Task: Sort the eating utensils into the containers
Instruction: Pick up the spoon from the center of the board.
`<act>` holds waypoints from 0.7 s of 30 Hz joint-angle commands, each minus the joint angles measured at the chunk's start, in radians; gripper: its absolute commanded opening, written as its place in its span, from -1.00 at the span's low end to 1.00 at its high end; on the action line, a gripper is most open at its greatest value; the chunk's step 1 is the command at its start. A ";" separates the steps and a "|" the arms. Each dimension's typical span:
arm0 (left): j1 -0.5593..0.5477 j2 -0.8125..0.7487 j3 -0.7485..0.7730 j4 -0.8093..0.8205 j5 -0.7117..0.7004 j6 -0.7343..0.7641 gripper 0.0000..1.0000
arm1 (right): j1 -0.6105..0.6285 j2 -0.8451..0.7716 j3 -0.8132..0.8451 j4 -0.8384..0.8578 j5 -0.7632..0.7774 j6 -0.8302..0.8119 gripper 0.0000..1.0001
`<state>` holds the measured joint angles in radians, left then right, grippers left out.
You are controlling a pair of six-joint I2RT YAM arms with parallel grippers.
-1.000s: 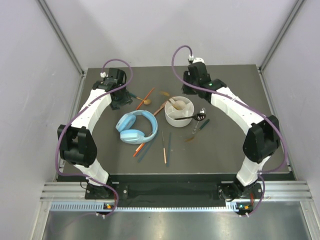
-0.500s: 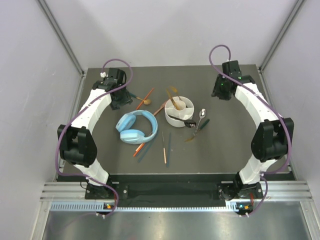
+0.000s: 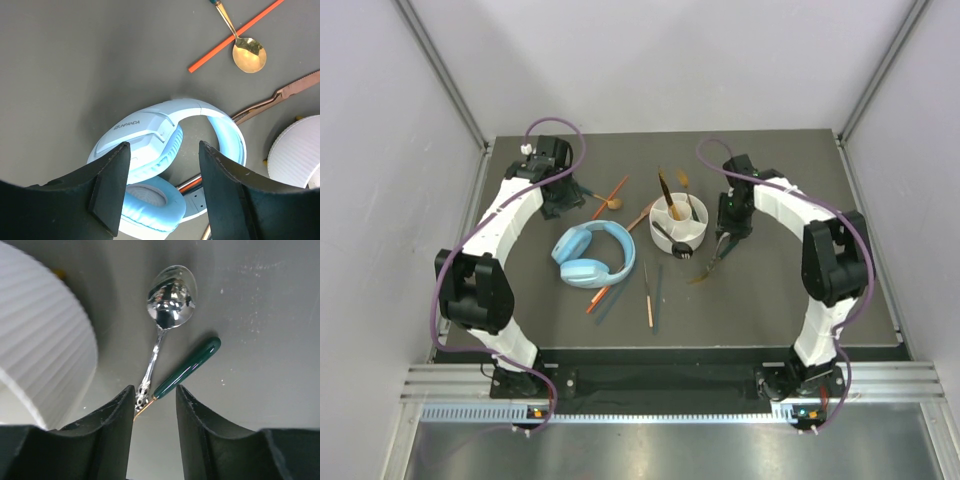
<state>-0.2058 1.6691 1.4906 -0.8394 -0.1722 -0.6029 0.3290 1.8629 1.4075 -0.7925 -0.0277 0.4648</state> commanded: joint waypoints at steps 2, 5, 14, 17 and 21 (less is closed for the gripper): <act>-0.003 -0.009 0.008 0.025 0.007 0.005 0.24 | 0.002 0.027 0.010 0.030 0.005 0.029 -0.24; -0.003 -0.002 0.014 0.022 0.005 0.008 0.24 | 0.007 0.061 0.027 0.033 0.000 0.031 -0.26; -0.003 0.007 0.025 0.014 -0.007 0.017 0.24 | 0.021 0.137 0.065 0.044 0.020 0.035 -0.27; -0.003 0.014 0.023 0.017 0.005 0.018 0.24 | 0.021 0.159 0.087 0.026 0.049 0.032 -0.35; -0.003 0.012 0.022 0.026 0.023 0.028 0.24 | 0.024 0.183 0.110 -0.019 0.097 0.025 -0.52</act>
<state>-0.2058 1.6787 1.4906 -0.8387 -0.1684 -0.5941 0.3393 2.0186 1.4673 -0.7795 0.0017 0.4904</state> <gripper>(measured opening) 0.622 0.307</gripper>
